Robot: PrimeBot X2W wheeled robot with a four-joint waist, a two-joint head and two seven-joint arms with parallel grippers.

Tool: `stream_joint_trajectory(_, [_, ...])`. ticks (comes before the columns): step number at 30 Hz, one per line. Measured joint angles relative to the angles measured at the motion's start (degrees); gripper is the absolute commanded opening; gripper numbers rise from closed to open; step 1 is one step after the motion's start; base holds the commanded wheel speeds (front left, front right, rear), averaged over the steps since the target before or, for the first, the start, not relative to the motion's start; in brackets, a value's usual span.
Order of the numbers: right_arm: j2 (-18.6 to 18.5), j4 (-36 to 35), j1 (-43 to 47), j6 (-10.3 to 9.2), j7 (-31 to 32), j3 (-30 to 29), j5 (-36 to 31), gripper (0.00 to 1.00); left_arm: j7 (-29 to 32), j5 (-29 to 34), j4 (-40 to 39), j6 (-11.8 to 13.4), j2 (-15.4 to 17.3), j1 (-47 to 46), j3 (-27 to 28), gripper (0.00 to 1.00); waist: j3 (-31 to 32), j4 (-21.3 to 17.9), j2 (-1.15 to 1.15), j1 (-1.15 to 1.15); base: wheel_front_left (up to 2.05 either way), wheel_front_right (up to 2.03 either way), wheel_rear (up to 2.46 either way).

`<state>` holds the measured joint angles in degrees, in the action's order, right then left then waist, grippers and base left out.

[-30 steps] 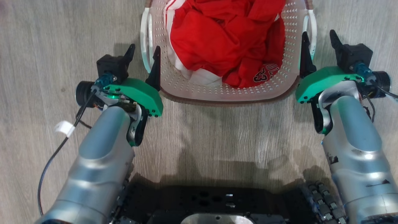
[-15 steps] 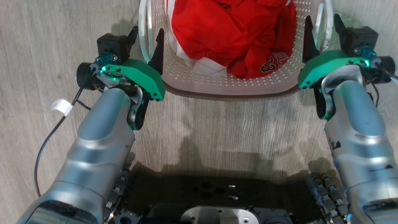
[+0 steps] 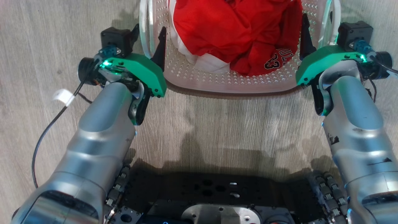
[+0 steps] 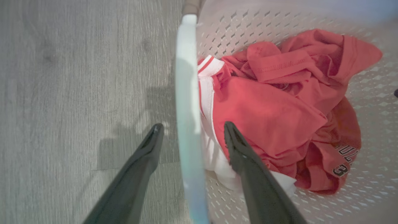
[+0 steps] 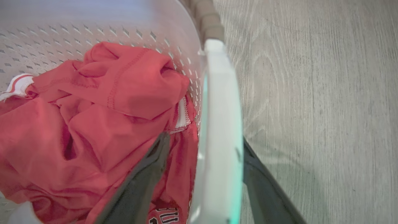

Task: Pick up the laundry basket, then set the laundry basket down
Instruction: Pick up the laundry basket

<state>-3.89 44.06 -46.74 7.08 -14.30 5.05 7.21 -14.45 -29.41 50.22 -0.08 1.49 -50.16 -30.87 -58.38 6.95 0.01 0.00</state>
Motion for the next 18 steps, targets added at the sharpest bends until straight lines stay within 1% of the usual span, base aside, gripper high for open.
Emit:
stream_joint_trajectory(3, [0.00, 0.53, -0.01, 0.00, 0.00, 0.01, 0.00, 1.00, 0.00, -1.09, 0.88, -0.48, -0.02, -0.60, -1.11, 1.00, -0.04, -0.01, 0.00, 0.00, 0.00, 0.00, 0.00])
stream_joint_trajectory(4, [0.00, 0.64, -0.01, 0.00, 0.00, 0.01, 0.00, 0.95, 0.00, -1.52, 0.98, -0.47, -0.01, -0.68, -1.54, 1.00, -0.04, -0.01, 0.00, 0.00, 0.00, 0.00, 0.00])
stream_joint_trajectory(5, [0.00, 0.76, -0.01, 0.01, 0.00, 0.02, 0.00, 0.85, 0.00, -1.91, 1.07, -0.46, -0.02, -0.71, -1.89, 0.94, -0.05, -0.01, 0.00, 0.00, 0.00, 0.00, 0.00])
stream_joint_trajectory(6, [0.00, 0.85, -0.03, 0.01, 0.00, 0.05, 0.00, 0.77, 0.00, -2.24, 1.11, -0.42, -0.02, -0.74, -2.15, 0.85, -0.05, -0.02, -0.01, 0.00, 0.00, 0.00, 0.00])
stream_joint_trajectory(7, [0.00, 0.90, -0.06, 0.00, 0.00, 0.10, 0.00, 0.65, 0.00, -2.64, 1.16, -0.42, -0.02, -0.75, -2.42, 0.75, -0.05, -0.04, -0.01, 0.00, 0.00, 0.00, 0.00])
stream_joint_trajectory(8, [0.00, 0.97, -0.12, 0.00, 0.00, 0.15, 0.00, 0.51, 0.00, -3.03, 1.31, -0.42, -0.02, -0.77, -2.75, 0.49, -0.05, -0.08, 0.00, 0.00, 0.00, 0.00, 0.00])
stream_joint_trajectory(9, [0.00, 1.10, -0.20, 0.00, 0.00, 0.20, 0.00, 0.46, 0.00, -3.35, 1.64, -0.42, -0.02, -0.86, -3.15, 0.38, -0.04, -0.12, -0.01, 0.00, 0.00, 0.00, 0.00])
stream_joint_trajectory(11, [-0.01, 1.40, -0.40, 0.01, 0.00, 0.23, 0.00, 0.34, 0.00, -3.92, 2.34, -0.40, 0.01, -1.10, -3.68, 0.00, 0.02, -0.16, -0.01, 0.00, 0.00, 0.00, 0.00])
stream_joint_trajectory(13, [-0.01, 1.96, -0.76, 0.00, 0.00, 0.24, 0.11, 0.21, 0.01, -4.53, 2.65, -0.35, 0.01, -1.46, -3.93, 0.00, 0.16, -0.15, -0.01, 0.00, 0.00, 0.00, 0.00])
stream_joint_trajectory(14, [-0.01, 2.29, -1.04, 0.00, 0.00, 0.24, 0.46, 0.05, 0.02, -4.63, 2.71, -0.33, 0.00, -1.47, -4.09, 0.00, 0.26, -0.13, -0.01, 0.00, 0.00, 0.00, 0.00])
stream_joint_trajectory(15, [-0.01, 2.50, -1.24, 0.01, 0.00, 0.21, 0.52, 0.00, 0.02, -4.83, 2.81, -0.33, 0.00, -1.43, -4.27, 0.00, 0.38, -0.10, -0.01, 0.00, 0.00, 0.00, 0.00])
stream_joint_trajectory(18, [0.03, 3.07, -1.65, 0.00, -0.42, 0.15, 1.09, 0.00, 0.18, -5.26, 3.10, 0.12, -0.03, -1.21, -5.09, 0.00, 0.98, -0.01, 0.00, 0.00, 0.00, 0.00, 0.00])
